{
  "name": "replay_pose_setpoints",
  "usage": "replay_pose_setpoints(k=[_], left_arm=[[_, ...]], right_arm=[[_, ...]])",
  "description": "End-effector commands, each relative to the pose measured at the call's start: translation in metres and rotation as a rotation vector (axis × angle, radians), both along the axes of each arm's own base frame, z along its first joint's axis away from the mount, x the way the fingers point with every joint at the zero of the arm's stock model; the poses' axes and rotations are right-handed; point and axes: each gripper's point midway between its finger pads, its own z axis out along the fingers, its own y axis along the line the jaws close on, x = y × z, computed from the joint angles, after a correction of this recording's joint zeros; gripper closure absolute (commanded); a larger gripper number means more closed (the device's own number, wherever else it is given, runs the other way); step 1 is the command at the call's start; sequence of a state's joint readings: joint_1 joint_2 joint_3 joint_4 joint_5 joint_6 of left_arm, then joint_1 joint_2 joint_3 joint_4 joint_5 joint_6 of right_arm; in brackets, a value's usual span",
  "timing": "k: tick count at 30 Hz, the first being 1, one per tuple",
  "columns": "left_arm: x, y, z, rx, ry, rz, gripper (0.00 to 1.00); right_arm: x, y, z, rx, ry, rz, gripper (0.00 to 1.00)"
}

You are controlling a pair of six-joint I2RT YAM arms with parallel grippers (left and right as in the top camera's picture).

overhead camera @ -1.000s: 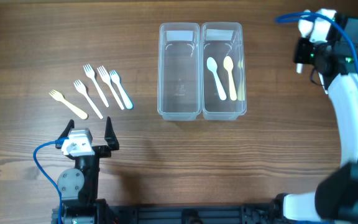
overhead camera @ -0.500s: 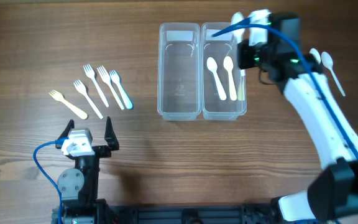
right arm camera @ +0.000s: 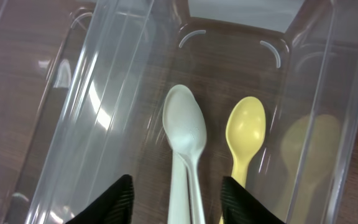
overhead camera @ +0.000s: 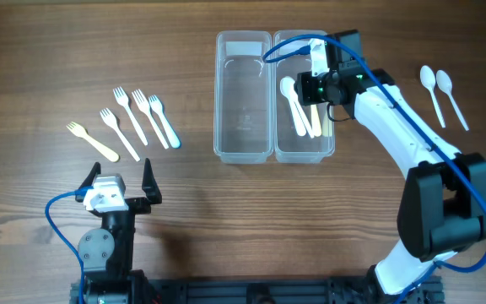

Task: Pack container
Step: 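Drop white spoon into the right tray, then grasp another white spoon with the right gripper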

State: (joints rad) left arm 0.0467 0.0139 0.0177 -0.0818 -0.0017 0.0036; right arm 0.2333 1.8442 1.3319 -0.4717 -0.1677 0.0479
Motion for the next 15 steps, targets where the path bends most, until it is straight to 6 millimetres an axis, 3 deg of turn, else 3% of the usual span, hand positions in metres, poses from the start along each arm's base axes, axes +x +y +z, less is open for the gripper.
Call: replay_pose_setpoints(k=[1,5,8,9,10,11,15], left_arm=[[0.000,-0.003,-0.002,0.018,-0.001,-0.016,0.00],[0.000,-0.003,-0.002,0.018,-0.001,-0.016,0.00],[0.000,-0.003,-0.002,0.018,-0.001,-0.016,0.00],[0.000,-0.003,-0.002,0.018,-0.001,-0.016,0.00],[0.000,-0.003,-0.002,0.018,-0.001,-0.016,0.00],[0.000,-0.003,-0.002,0.018,-0.001,-0.016,0.00],[0.000,-0.003,-0.002,0.018,-0.001,-0.016,0.00]], right_arm=[[0.003,-0.014,0.044,-0.047,-0.111,-0.027,0.49],[0.002,-0.079,0.082,-0.235,-0.202,-0.177,0.44],[-0.009,-0.130,0.102,-0.354,-0.219,-0.231,0.35],[-0.011,-0.140,0.104,-0.364,-0.216,-0.244,0.35],[-0.014,-0.170,0.106,-0.371,-0.204,-0.310,0.35],[-0.015,-0.185,0.105,-0.378,-0.196,-0.337,0.36],[-0.020,-0.233,0.090,-0.396,-0.146,-0.362,0.34]])
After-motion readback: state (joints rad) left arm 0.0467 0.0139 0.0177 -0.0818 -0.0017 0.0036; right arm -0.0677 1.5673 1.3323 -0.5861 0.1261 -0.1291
